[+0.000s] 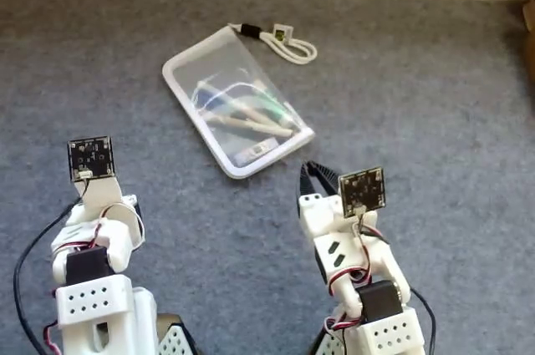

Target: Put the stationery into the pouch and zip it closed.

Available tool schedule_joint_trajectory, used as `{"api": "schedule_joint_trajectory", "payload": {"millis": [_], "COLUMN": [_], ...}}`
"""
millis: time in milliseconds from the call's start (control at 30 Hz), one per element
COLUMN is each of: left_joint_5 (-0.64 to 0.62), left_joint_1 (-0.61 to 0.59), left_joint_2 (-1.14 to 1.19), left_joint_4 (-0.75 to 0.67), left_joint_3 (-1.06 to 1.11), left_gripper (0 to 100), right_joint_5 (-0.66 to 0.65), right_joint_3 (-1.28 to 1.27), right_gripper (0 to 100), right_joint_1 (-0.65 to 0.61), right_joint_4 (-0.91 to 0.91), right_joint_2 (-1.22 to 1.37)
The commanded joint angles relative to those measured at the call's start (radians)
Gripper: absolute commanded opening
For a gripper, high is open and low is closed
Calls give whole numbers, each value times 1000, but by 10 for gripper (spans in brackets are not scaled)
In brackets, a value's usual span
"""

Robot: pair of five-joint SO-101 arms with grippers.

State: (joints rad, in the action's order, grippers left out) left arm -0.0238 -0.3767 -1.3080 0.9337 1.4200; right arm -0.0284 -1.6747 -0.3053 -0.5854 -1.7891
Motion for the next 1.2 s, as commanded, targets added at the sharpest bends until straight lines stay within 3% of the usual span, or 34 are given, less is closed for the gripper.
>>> {"api": "schedule_joint_trajectory", "payload": {"millis": [0, 167, 367, 600, 800, 1000, 1167], "left_joint_5": [-9, -11, -12, -12, -5, 3, 121], "left_joint_1": [1, 2, 7, 16, 151, 269, 361], "left_joint_2": [-16, -160, -539, -483, -510, -510, -510], "left_joint_4": [-21, -15, 48, 74, 74, 74, 149], "left_joint_3": [-33, 21, 148, 131, 199, 277, 277], "left_gripper": [5, 5, 5, 5, 7, 8, 7], "right_joint_5": [6, 6, 6, 6, 2, 2, 2], "right_joint_3": [-110, -110, -110, -110, -110, -110, -108], "right_gripper": [15, 15, 15, 15, 15, 15, 15], "right_joint_1": [13, 27, 88, 134, 145, 245, 272], "right_joint_4": [-51, -150, -197, -317, -483, -601, -608], "right_joint_2": [-1, -1, -1, 1, 1, 1, 1]}}
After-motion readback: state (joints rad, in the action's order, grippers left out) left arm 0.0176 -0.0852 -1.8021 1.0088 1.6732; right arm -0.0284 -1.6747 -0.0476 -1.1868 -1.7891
